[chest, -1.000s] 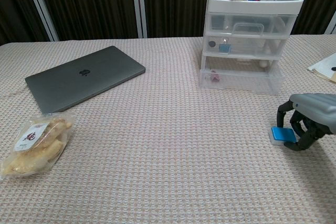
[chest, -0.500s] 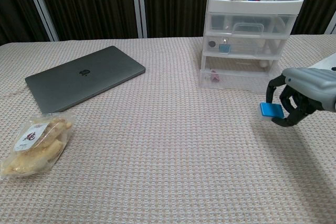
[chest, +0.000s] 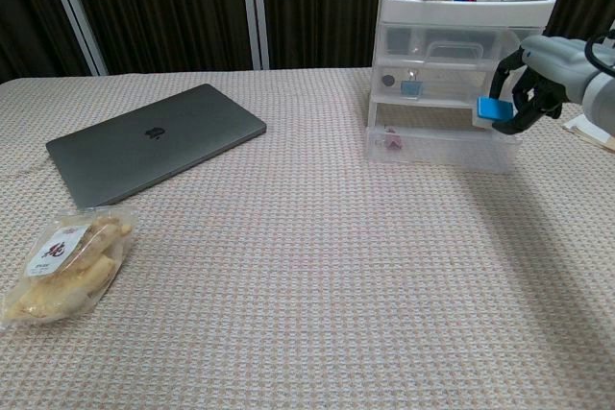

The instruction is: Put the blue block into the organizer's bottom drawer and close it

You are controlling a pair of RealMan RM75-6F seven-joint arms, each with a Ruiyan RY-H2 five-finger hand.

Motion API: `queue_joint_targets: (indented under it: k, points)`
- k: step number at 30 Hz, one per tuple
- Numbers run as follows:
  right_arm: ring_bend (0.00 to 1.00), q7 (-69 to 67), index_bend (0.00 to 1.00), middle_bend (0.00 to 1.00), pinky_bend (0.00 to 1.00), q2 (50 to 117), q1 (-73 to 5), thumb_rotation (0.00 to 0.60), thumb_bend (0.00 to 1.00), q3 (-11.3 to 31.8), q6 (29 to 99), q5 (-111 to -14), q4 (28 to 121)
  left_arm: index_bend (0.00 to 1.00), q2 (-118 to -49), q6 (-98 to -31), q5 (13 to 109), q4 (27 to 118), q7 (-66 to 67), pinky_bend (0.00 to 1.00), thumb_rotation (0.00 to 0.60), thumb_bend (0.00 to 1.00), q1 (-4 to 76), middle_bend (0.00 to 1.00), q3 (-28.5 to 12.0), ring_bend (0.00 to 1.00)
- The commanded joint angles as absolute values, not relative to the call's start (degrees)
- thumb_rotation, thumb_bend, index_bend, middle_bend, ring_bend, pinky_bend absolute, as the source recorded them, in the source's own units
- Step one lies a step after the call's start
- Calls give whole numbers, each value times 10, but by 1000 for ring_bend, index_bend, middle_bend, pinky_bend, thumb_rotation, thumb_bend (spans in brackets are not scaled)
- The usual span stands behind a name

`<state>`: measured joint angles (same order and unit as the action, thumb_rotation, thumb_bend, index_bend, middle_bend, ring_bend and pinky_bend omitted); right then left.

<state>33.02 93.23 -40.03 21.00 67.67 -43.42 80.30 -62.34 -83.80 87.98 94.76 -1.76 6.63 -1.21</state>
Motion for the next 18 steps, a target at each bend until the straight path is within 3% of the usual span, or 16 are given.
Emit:
queue_joint_targets:
  k: [1, 11, 18]
  points:
    - [749, 302, 606, 760, 590, 957, -428, 600, 272, 240, 646, -415, 729, 14, -621, -833, 878, 950, -20, 0, 600, 151, 68, 0, -12, 0]
    - [749, 273, 340, 759, 590, 998, -438, 600, 158, 231, 619, -419, 640, 1, -617, -818, 873, 958, -23, 0, 600, 151, 74, 0, -11, 0]
    - [748, 259, 296, 759, 590, 1000, -425, 600, 141, 216, 633, -442, 640, 1, -616, -819, 875, 959, -26, 0, 600, 152, 74, 0, -10, 0]
